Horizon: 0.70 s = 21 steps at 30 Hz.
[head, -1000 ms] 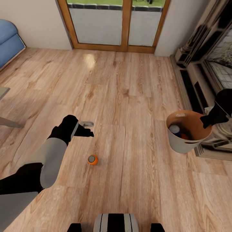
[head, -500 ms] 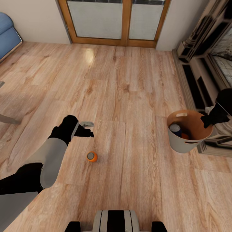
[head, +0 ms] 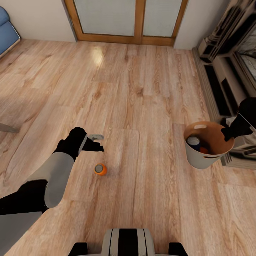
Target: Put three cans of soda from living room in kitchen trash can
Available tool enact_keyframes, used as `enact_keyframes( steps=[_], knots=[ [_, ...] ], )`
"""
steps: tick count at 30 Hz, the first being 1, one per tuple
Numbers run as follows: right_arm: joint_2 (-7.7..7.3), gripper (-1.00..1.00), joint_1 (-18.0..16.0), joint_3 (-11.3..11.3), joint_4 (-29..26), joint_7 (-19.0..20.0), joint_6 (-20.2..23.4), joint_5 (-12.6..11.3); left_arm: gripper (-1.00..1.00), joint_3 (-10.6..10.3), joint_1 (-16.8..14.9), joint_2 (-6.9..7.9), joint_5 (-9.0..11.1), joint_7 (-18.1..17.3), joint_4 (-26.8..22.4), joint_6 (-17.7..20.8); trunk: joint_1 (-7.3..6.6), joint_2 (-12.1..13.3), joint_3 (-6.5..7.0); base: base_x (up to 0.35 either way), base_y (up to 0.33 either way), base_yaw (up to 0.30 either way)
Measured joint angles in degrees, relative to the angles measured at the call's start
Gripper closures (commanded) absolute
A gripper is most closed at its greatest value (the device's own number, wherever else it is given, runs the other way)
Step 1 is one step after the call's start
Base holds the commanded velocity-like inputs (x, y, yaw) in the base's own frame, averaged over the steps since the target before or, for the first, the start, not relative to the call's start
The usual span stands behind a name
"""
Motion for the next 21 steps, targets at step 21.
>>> enact_keyframes(
  steps=[21],
  knots=[
    [0.41, 1.00, 0.10, 0.08, 0.04, 0.00, 0.01, 0.00, -1.00, 0.00, 0.06, -0.59, 0.05, -0.05, -0.55, -0.34, 3.51, -6.43, -4.50, 0.000, 0.000, 0.000]
  ],
)
